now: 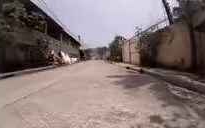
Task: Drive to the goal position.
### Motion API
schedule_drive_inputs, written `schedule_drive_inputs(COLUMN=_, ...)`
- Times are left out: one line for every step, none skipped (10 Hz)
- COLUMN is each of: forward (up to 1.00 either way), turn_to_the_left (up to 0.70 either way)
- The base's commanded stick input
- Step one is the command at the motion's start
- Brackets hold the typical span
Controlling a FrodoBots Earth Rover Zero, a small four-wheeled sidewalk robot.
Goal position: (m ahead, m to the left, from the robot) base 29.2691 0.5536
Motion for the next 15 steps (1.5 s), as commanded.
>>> schedule_drive_inputs(forward=1.00, turn_to_the_left=0.00)
schedule_drive_inputs(forward=1.00, turn_to_the_left=0.00)
schedule_drive_inputs(forward=1.00, turn_to_the_left=0.00)
schedule_drive_inputs(forward=1.00, turn_to_the_left=0.00)
schedule_drive_inputs(forward=1.00, turn_to_the_left=0.00)
schedule_drive_inputs(forward=1.00, turn_to_the_left=0.00)
schedule_drive_inputs(forward=1.00, turn_to_the_left=0.00)
schedule_drive_inputs(forward=1.00, turn_to_the_left=0.00)
schedule_drive_inputs(forward=1.00, turn_to_the_left=0.00)
schedule_drive_inputs(forward=1.00, turn_to_the_left=0.00)
schedule_drive_inputs(forward=1.00, turn_to_the_left=0.00)
schedule_drive_inputs(forward=1.00, turn_to_the_left=0.00)
schedule_drive_inputs(forward=1.00, turn_to_the_left=0.00)
schedule_drive_inputs(forward=1.00, turn_to_the_left=0.00)
schedule_drive_inputs(forward=1.00, turn_to_the_left=0.00)
